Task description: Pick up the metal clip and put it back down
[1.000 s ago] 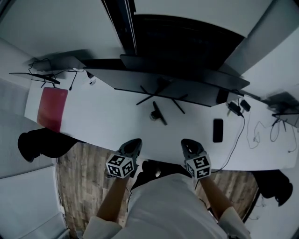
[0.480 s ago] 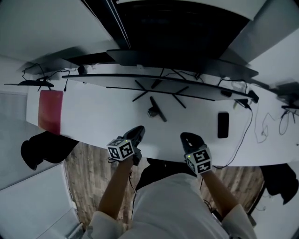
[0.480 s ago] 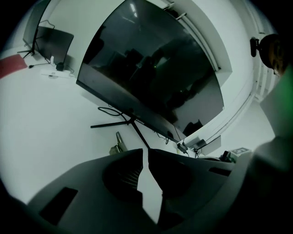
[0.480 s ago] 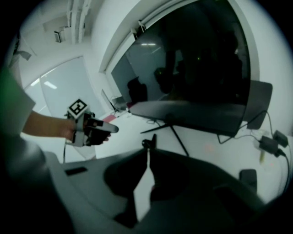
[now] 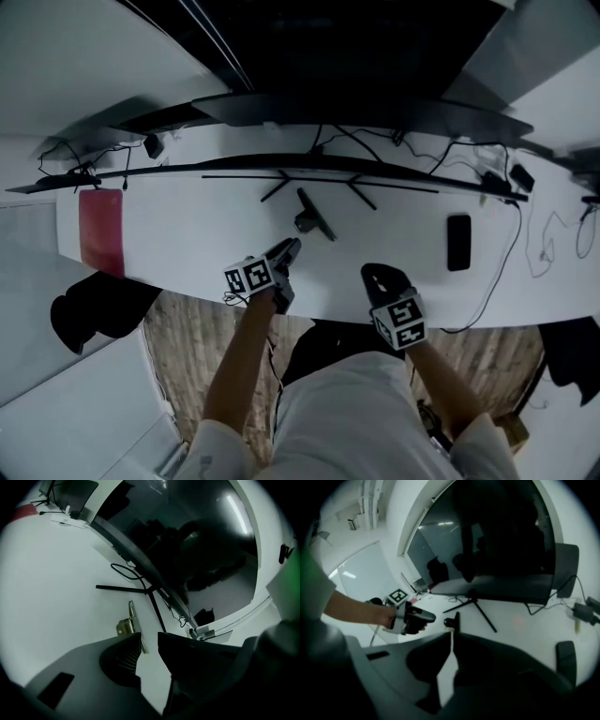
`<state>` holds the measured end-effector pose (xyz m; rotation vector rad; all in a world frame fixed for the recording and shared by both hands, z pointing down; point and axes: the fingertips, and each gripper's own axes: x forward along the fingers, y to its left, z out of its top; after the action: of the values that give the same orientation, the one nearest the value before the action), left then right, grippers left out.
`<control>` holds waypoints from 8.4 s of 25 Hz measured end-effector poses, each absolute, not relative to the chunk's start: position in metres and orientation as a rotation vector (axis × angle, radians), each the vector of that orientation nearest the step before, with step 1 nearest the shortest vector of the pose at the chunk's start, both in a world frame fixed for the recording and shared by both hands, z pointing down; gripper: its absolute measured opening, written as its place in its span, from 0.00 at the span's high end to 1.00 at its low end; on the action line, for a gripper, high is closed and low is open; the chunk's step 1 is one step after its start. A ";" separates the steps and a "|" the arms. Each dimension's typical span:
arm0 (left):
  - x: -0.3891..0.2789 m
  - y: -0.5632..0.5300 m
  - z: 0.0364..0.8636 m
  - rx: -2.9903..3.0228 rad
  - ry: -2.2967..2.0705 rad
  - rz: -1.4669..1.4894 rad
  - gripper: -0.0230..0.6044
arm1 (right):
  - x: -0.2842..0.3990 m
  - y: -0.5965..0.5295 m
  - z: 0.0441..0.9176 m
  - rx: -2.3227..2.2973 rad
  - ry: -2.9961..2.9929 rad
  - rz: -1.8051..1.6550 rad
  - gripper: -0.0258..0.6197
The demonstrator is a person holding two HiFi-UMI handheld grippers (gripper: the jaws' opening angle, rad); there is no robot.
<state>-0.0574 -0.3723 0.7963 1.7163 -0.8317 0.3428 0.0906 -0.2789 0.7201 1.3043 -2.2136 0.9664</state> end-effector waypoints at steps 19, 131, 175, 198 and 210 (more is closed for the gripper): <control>-0.039 -0.404 0.855 1.468 -0.822 0.131 0.89 | 0.105 -0.272 0.747 1.315 -2.174 1.046 0.90; 0.097 -0.160 0.826 1.695 -0.229 0.473 0.90 | 0.154 -0.014 0.729 1.602 -1.832 1.089 0.90; 0.086 -0.164 0.807 1.911 -0.339 0.633 0.71 | 0.186 -0.024 0.736 1.564 -1.902 1.074 0.90; -0.030 -0.130 0.635 2.485 -0.539 0.548 0.91 | 0.149 -0.008 0.652 1.767 -1.927 0.811 0.90; -0.091 -0.075 0.610 2.516 -0.559 0.486 0.91 | 0.108 0.025 0.610 1.824 -1.927 0.659 0.91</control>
<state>-0.0914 -0.0750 0.6098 2.5162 -0.5587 0.4855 0.1077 0.0252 0.6105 1.8241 -1.9267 0.6585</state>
